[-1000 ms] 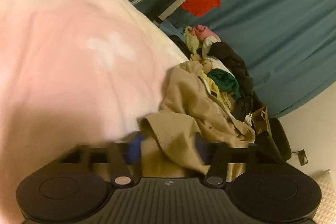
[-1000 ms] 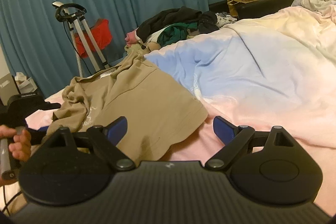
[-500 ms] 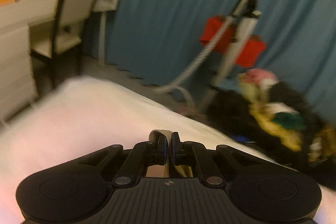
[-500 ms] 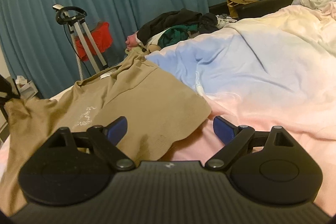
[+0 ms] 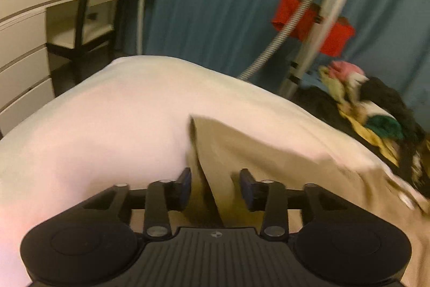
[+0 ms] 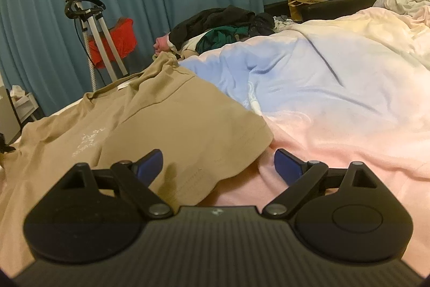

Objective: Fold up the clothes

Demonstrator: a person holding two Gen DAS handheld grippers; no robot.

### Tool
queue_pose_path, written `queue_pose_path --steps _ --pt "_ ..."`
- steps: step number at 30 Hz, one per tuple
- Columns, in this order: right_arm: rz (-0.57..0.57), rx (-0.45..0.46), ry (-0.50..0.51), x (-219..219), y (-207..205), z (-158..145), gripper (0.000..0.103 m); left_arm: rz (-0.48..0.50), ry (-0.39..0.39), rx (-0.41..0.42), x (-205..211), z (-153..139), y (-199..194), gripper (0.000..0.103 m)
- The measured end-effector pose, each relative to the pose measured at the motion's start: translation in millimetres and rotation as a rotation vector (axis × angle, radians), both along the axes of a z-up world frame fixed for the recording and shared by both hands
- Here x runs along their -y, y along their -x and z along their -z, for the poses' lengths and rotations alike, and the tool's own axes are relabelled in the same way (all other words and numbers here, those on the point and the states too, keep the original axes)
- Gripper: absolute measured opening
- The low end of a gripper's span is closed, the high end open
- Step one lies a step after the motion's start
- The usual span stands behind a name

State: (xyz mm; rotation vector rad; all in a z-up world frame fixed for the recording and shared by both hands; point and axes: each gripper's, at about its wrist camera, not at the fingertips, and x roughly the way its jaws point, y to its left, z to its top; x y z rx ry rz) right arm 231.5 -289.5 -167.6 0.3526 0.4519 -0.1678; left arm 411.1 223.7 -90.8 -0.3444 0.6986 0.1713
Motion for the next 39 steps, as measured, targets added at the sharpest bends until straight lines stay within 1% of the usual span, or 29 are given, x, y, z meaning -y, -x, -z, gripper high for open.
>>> queue_pose_path --steps 1,2,3,5,6,9,11,15,16,18,21,22,23,24,26,28,29,30,31,32,33,34,35,37,39 --pt "-0.002 0.002 0.003 0 1 -1 0.092 0.025 -0.016 0.006 7 -4 14 0.06" --pt "-0.005 0.007 0.008 -1 2 -3 0.092 0.041 -0.04 0.027 17 -8 33 0.073" --pt "-0.009 0.011 0.017 -3 3 -4 0.092 0.058 -0.063 0.047 28 -11 51 0.075" --pt "-0.023 0.021 0.035 -7 6 -10 0.091 0.116 -0.09 0.056 56 -18 84 0.076" --pt "-0.032 0.03 0.037 -8 9 -13 0.09 0.137 -0.096 0.075 72 -22 102 0.077" --pt "-0.05 0.059 0.017 -7 23 -24 0.09 0.229 -0.132 0.111 123 -38 153 0.081" --pt "-0.07 0.079 -0.03 -3 32 -30 0.09 0.278 -0.15 0.139 153 -51 188 0.083" --pt "-0.105 0.08 -0.146 11 49 -36 0.089 0.379 -0.131 0.196 206 -66 258 0.089" --pt "-0.102 0.075 -0.178 16 53 -36 0.086 0.393 -0.125 0.194 215 -64 274 0.09" --pt "-0.097 0.063 -0.245 26 60 -35 0.079 0.409 -0.117 0.157 229 -57 299 0.09" --pt "-0.091 0.043 -0.371 43 59 -28 0.072 0.413 -0.114 0.135 227 -44 314 0.09" --pt "-0.089 0.037 -0.408 47 58 -25 0.072 0.414 -0.113 0.128 227 -40 320 0.09" --pt "-0.091 0.032 -0.425 50 53 -22 0.072 0.416 -0.112 0.121 226 -36 325 0.09" --pt "-0.093 0.027 -0.44 51 48 -19 0.071 0.416 -0.109 0.114 226 -31 329 0.09" --pt "-0.08 0.006 -0.448 53 33 -12 0.069 0.402 -0.083 0.101 219 -23 322 0.09" --pt "-0.059 -0.015 -0.453 54 18 -3 0.069 0.388 -0.076 0.109 211 -13 304 0.09" --pt "-0.061 -0.01 -0.439 55 11 -1 0.068 0.381 -0.073 0.112 207 -9 294 0.09" --pt "-0.063 -0.005 -0.425 56 3 2 0.065 0.375 -0.07 0.116 203 -5 285 0.089" --pt "-0.064 -0.001 -0.41 56 -5 5 0.05 0.379 -0.06 0.124 202 -2 278 0.088" --pt "-0.059 0.0 -0.39 56 -11 6 0.036 0.382 -0.05 0.131 200 0 272 0.088" --pt "-0.056 0.001 -0.359 55 -16 4 0.011 0.387 -0.048 0.143 199 1 267 0.088" --pt "-0.053 0.005 -0.328 53 -20 2 0.01 0.391 -0.045 0.154 198 3 262 0.088" --pt "-0.052 0.036 -0.292 52 -21 -5 0.008 0.394 -0.04 0.163 197 3 260 0.088" --pt "-0.047 0.113 -0.231 54 -22 -26 0.007 0.4 -0.03 0.182 196 4 255 0.088" --pt "-0.039 0.155 -0.169 62 -31 -52 0.007 0.403 -0.006 0.192 194 3 255 0.088"
